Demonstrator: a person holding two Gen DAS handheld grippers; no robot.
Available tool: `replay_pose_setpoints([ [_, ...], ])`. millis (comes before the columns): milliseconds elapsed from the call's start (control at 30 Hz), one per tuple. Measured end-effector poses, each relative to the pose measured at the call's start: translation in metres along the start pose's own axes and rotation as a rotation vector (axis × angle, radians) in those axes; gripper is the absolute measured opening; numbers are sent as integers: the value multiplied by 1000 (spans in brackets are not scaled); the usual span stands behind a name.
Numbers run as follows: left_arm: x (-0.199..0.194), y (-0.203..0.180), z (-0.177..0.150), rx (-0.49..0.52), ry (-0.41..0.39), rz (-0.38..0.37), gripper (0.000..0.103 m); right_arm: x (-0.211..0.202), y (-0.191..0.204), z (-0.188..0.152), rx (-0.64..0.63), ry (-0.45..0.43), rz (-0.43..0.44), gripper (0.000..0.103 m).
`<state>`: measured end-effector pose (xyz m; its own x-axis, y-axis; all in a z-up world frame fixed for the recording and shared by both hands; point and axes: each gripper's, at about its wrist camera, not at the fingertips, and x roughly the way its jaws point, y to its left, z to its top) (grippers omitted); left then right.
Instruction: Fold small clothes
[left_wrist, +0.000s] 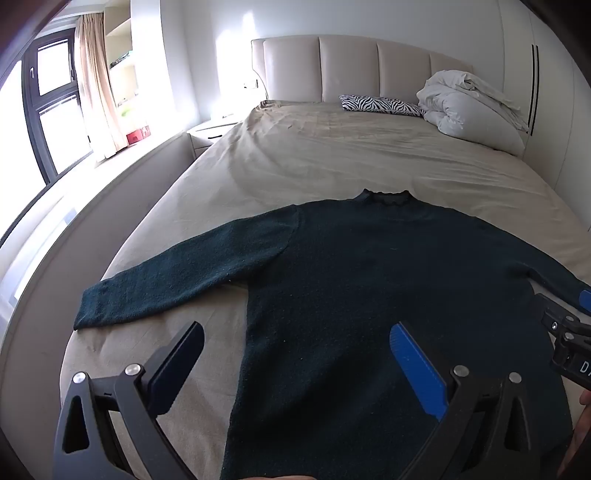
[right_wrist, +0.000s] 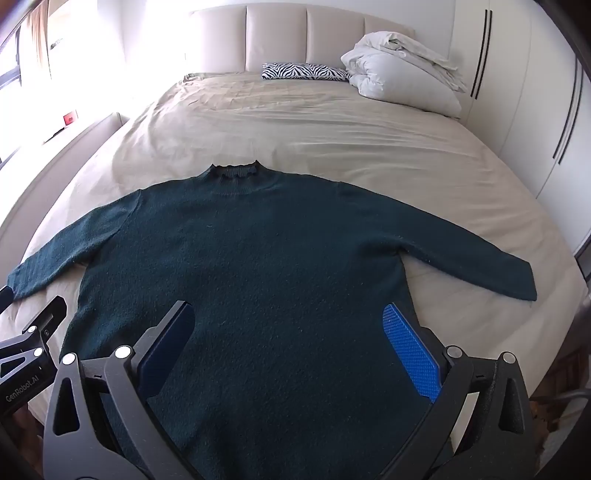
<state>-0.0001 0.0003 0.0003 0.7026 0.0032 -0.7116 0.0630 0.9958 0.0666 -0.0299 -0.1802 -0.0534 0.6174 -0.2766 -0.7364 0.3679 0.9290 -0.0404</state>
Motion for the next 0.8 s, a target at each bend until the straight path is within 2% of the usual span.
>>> replay_pose_setpoints([
  [800, 0, 0, 0, -1, 0, -2, 103, 1, 1, -1, -4, 3, 1, 103],
])
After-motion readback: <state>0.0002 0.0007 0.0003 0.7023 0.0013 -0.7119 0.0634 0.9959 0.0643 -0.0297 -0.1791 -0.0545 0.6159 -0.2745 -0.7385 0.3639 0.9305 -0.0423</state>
